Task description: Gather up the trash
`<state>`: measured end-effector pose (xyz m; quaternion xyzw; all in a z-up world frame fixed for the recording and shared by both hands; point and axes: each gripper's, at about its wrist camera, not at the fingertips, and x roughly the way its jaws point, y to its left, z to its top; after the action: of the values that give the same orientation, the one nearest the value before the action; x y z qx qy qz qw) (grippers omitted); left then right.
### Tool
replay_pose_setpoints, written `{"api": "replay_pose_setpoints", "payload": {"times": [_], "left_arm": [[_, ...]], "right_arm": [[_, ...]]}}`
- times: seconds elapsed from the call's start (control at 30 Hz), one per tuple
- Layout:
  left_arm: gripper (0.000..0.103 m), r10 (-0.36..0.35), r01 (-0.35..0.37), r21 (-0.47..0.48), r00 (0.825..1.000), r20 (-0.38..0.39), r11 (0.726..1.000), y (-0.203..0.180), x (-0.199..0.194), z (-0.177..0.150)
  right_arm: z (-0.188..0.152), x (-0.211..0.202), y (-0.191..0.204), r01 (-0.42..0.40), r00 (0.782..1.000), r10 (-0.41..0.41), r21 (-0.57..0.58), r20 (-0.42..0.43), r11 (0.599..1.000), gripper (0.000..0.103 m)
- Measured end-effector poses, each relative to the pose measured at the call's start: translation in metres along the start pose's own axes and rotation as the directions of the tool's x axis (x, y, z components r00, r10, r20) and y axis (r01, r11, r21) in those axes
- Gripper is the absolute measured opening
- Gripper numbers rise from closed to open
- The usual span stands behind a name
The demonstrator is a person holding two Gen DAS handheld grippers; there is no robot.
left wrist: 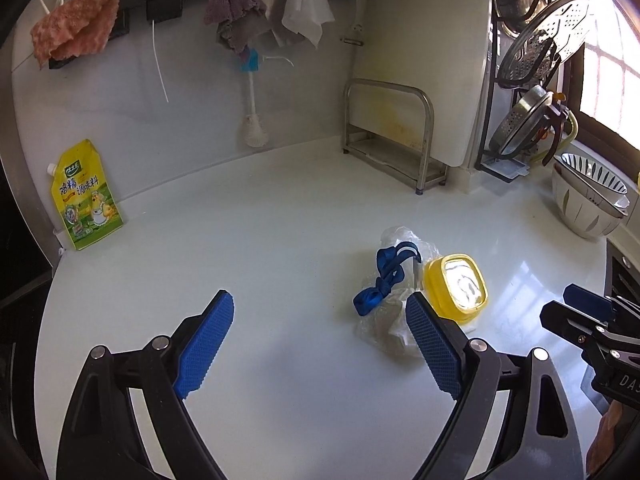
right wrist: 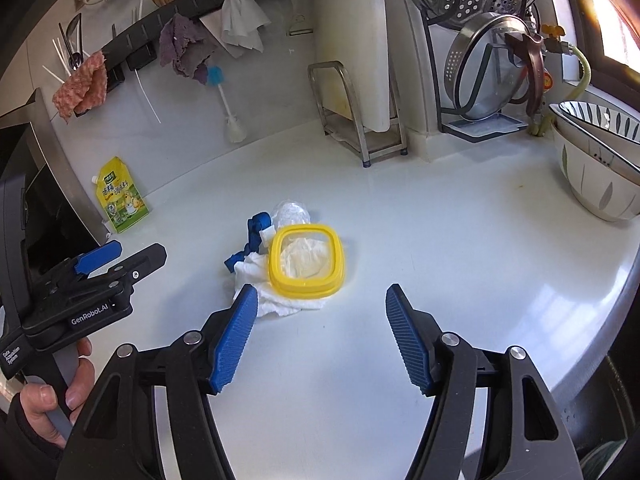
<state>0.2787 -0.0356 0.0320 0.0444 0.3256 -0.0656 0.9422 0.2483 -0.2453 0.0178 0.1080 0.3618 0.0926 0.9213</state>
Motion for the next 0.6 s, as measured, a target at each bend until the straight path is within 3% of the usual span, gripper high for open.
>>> {"api": "replay_pose_setpoints", "payload": {"times": [0.27,0.53,0.6], "left_arm": [[0.088,0.034,-0.034,-0.015,0.999,-0.008,0.999,0.012,0.034,0.020],[0.089,0.032,-0.036,-0.062,0.997,-0.064,0.997,0.030,0.057,0.011],[0.093,0.035,-0.039,-0.070,0.998,-0.058,0.997,0.033,0.056,0.011]], "right_arm": [[0.014,0.033,0.002,-0.023,1.000,0.023,0.004,-0.010,1.000,0.069],[0.010,0.064,0.004,-0.005,0.997,0.003,-0.020,-0.080,1.000,0.075],[0.010,0.067,0.006,0.003,0.997,-0.005,-0.029,-0.083,1.000,0.076]]}}
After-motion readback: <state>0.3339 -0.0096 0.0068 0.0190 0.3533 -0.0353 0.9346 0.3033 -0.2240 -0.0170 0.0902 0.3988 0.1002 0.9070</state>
